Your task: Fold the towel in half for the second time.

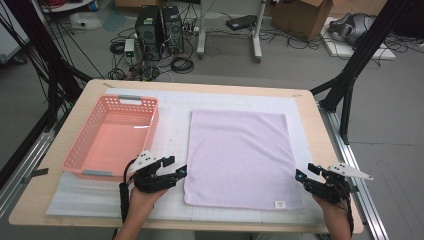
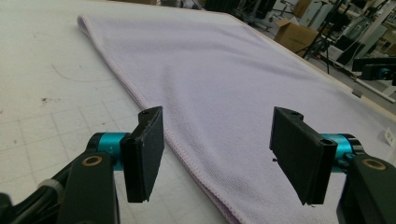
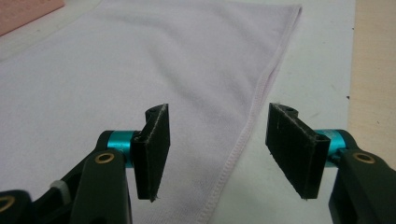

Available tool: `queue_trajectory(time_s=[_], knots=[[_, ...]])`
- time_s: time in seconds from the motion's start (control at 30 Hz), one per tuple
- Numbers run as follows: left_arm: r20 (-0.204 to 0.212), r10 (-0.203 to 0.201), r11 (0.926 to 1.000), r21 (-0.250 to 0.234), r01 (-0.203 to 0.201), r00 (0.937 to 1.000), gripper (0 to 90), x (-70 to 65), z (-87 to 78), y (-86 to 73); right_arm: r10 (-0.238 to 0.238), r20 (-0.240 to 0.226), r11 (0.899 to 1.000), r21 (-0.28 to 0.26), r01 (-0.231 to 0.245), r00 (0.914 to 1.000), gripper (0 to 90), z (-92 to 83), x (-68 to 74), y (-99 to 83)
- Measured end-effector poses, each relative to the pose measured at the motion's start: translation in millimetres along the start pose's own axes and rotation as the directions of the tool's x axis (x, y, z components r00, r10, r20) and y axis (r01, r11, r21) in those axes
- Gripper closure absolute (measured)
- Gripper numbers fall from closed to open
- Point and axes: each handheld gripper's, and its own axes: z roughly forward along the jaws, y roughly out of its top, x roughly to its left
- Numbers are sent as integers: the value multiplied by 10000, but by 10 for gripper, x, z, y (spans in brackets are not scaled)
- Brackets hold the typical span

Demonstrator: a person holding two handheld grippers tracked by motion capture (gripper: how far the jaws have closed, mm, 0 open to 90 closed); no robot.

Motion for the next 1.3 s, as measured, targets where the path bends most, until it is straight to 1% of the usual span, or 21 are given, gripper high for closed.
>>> queue_trajectory(time_s=[0.2,0.23,0.3,0.37,0.4,0.5,0.6,0.67,0.73,0.8,0.83,0.87,0.9,1.0,1.03,1.07,1.1,1.13,1.2,1.23,1.3], knots=[[183,-151,9998,100,150,9997,372,19,113,66,108,-52,9999,120,-107,9999,391,62,-48,40],[143,-76,9999,157,74,9999,378,32,145,77,111,-50,9999,109,-111,9999,391,74,-58,48],[110,-150,9993,337,147,9998,378,64,212,112,228,-76,9996,154,-227,9997,390,120,-88,76],[-54,-92,9994,326,94,9999,381,93,273,174,186,-81,9995,256,-183,9998,390,172,-113,111],[-82,-19,9991,433,23,10000,386,115,305,222,175,-88,9994,314,-172,9998,390,201,-125,136],[-177,51,9992,407,-43,9998,396,179,412,366,71,-69,9991,410,-68,10000,389,291,-173,241],[-297,-61,9996,285,69,9995,397,255,513,486,86,-84,9988,492,-81,9999,382,387,-219,366],[-445,-57,9996,276,70,9990,411,310,584,531,21,-41,9980,628,-19,10000,369,461,-254,444],[-498,-146,9993,347,163,9987,411,355,652,563,79,-9,9971,756,-78,10000,350,534,-285,512],[-679,-26,9980,628,68,9977,411,402,746,603,54,10,9961,876,-55,10000,333,610,-319,570],[-769,34,9981,623,14,9970,412,424,783,613,102,12,9955,942,-103,9999,331,645,-334,593],[-830,-12,9984,564,59,9966,414,450,816,618,141,32,9951,983,-144,9999,328,683,-352,611],[-905,-57,9977,663,117,9959,418,473,846,626,157,78,9944,1048,-165,9998,319,722,-375,628],[-1224,32,9959,902,79,9925,424,555,976,661,279,140,9927,1173,-294,9995,325,834,-435,661],[-1296,-40,9946,1026,174,9916,424,579,1024,669,273,145,9915,1268,-289,9995,345,891,-460,673],[-1430,-7,9933,1143,172,9897,428,606,1068,677,275,178,9900,1379,-297,9995,362,936,-477,684],[-1587,-12,9931,1154,198,9873,429,630,1109,683,266,216,9900,1378,-293,9994,380,982,-497,686],[-1676,-37,9925,1200,241,9858,436,653,1137,689,299,256,9877,1530,-334,9992,383,1032,-517,691],[-1952,-197,9939,1025,404,9806,451,706,1202,678,329,414,9842,1727,-396,9986,392,1113,-548,698],[-2044,-332,9930,1041,554,9783,461,739,1233,656,404,535,9824,1799,-494,9978,396,1155,-559,704],[-2327,-480,9871,1375,818,9714,461,798,1297,587,438,740,9785,1980,-578,9963,417,1237,-585,722]])
